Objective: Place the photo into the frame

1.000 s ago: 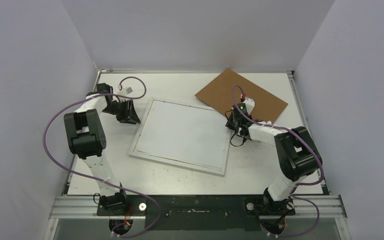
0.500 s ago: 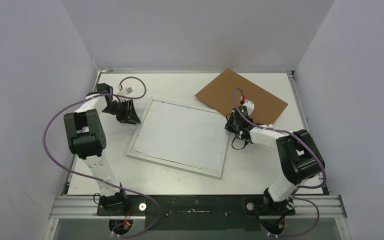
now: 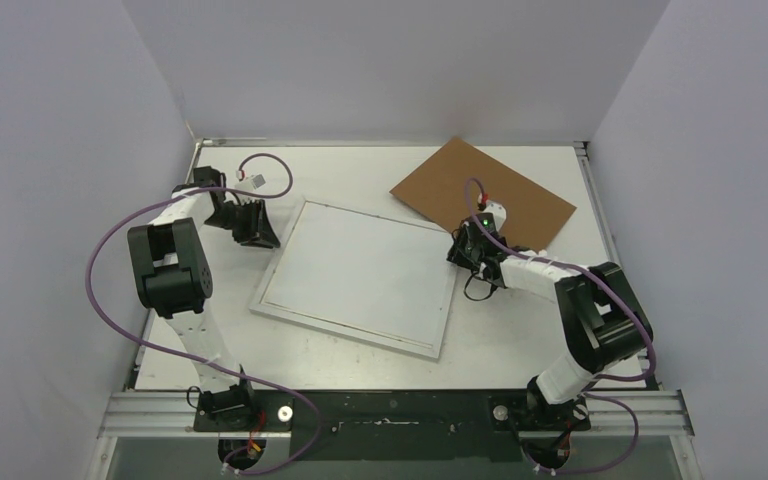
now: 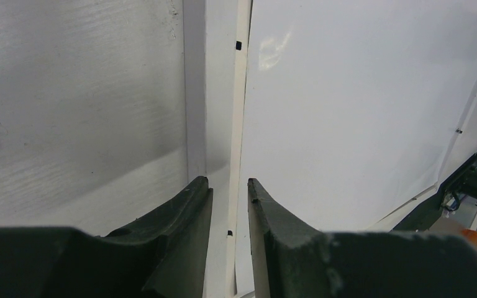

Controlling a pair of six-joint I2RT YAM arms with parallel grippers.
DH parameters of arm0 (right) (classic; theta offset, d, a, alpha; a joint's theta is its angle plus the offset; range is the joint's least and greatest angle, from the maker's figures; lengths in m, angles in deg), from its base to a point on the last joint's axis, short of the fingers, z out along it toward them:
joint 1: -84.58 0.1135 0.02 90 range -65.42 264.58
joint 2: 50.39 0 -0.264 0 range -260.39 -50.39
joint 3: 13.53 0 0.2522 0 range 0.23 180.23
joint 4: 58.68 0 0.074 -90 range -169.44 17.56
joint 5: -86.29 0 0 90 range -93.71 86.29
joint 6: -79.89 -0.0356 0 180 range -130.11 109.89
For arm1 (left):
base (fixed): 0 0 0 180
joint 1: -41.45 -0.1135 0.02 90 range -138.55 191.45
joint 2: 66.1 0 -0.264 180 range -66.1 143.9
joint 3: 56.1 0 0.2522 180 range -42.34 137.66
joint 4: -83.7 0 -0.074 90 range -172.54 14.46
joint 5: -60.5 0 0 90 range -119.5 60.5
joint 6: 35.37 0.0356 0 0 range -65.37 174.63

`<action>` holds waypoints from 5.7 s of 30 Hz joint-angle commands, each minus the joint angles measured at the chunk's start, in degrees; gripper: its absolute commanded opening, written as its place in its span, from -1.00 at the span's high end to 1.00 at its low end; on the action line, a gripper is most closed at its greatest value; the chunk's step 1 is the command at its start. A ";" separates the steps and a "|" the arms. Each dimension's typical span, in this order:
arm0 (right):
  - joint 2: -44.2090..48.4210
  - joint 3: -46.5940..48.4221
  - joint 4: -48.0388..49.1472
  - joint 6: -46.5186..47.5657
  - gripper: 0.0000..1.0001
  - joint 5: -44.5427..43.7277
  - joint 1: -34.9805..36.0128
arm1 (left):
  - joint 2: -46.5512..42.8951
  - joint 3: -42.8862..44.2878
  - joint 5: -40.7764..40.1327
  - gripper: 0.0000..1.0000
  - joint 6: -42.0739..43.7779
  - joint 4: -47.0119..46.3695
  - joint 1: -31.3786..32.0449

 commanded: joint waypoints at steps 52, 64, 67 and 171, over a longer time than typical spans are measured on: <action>25.89 -8.21 -13.48 -14.82 -0.83 12.12 -33.28 | -5.58 -5.62 4.17 0.37 2.58 -1.55 1.99; 12.22 -22.87 21.30 -25.37 -0.75 24.88 -41.89 | -5.48 -1.05 2.25 0.10 3.55 1.66 -1.49; 7.19 -23.83 29.16 -27.48 -0.66 27.09 -41.95 | -5.40 0.96 2.00 0.07 3.93 3.09 -2.22; 23.07 -7.62 31.26 -36.98 0.89 38.21 -39.14 | 35.30 62.71 3.16 -0.10 61.09 27.18 14.76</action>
